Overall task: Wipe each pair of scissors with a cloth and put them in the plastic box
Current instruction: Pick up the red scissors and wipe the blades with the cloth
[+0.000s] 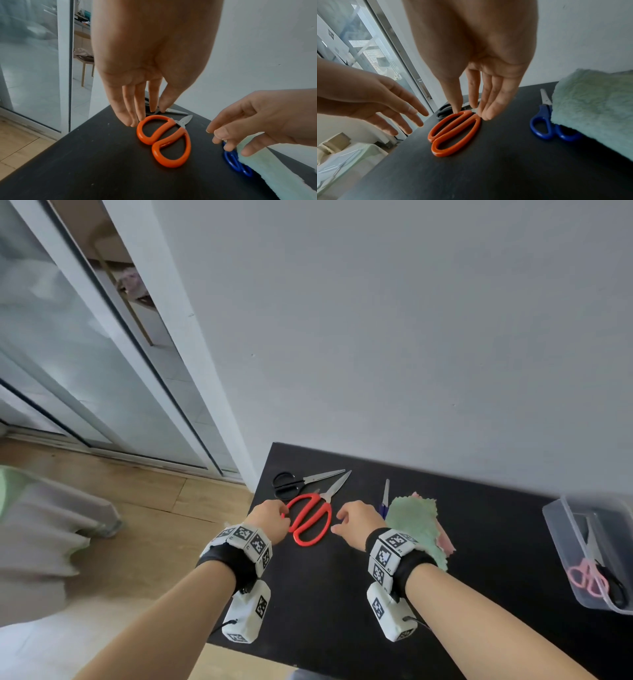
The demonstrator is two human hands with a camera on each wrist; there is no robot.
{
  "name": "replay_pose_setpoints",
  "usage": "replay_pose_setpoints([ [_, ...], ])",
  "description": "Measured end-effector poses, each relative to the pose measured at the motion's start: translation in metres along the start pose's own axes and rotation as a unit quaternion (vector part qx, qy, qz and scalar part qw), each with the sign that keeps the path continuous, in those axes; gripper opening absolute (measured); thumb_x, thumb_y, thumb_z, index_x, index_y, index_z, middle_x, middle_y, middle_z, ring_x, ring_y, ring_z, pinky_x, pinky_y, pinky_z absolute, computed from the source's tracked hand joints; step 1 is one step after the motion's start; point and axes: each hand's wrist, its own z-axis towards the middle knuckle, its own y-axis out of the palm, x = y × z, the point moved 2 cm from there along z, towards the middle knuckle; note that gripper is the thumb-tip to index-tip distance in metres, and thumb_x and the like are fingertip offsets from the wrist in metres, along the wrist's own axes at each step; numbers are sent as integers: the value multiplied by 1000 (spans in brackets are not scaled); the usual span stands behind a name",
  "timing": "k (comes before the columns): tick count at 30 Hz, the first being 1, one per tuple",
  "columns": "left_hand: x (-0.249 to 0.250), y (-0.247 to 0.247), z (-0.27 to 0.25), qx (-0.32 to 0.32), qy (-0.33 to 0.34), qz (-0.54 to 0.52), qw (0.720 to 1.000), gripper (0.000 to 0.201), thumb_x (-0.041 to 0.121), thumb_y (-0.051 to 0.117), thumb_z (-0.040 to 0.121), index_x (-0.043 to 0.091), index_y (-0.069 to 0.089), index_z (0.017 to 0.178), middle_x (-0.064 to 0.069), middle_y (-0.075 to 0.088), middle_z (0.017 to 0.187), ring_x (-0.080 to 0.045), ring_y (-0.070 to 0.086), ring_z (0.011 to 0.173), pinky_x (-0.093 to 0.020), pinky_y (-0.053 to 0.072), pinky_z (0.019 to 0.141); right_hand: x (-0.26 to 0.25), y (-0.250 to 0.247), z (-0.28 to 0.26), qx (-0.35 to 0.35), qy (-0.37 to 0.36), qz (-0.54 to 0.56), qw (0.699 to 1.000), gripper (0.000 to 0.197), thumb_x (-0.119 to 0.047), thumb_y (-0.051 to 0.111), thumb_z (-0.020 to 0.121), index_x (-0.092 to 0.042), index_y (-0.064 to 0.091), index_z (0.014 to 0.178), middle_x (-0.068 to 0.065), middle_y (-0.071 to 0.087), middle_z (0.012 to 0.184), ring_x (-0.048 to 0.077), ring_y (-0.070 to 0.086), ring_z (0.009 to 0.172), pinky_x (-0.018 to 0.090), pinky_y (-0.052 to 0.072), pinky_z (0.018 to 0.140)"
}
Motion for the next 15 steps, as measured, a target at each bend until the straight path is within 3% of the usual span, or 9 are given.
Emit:
replay_pose_setpoints([
  [2, -8, 1, 8, 0, -5, -11, 1000, 28, 17, 51, 88, 14, 64, 113, -6, 65, 115, -23, 59, 107, -29, 47, 89, -4, 9, 10, -7, 5, -6, 1000, 28, -28, 65, 85, -15, 63, 109, 6, 67, 109, 25, 63, 102, 35, 50, 91],
  [7, -19, 6, 23, 1, -34, -46, 998, 42, 19, 53, 89, 10, 50, 130, -9, 60, 126, -25, 54, 118, -28, 41, 95, -8, 27, 33, -19, 26, -14, 999, 29, -28, 63, 86, -13, 57, 110, 7, 65, 109, 26, 62, 101, 37, 50, 89],
  [10, -19, 7, 31, 10, -42, -66, 997, 40, 16, 53, 89, 11, 52, 129, -7, 63, 120, -23, 55, 115, -27, 40, 94, -8, 32, 43, -3, 49, -3, 999, 32, -28, 62, 88, -12, 51, 113, 9, 62, 113, 29, 60, 105, 36, 50, 87],
  [13, -14, 8, 35, 14, -49, -67, 996, 37, 11, 51, 89, 12, 53, 126, -6, 65, 114, -21, 56, 113, -30, 31, 101, -8, 33, 51, 22, 73, 14, 997, 34, -26, 62, 88, -10, 47, 115, 12, 61, 116, 30, 60, 105, 36, 50, 85],
  [15, -12, 10, 37, 6, -56, -68, 996, 35, 9, 52, 88, 13, 55, 123, -5, 65, 111, -20, 58, 110, -31, 32, 102, -7, 33, 55, 22, 83, 17, 996, 36, -26, 63, 88, -9, 48, 116, 12, 60, 117, 30, 60, 106, 36, 50, 86],
])
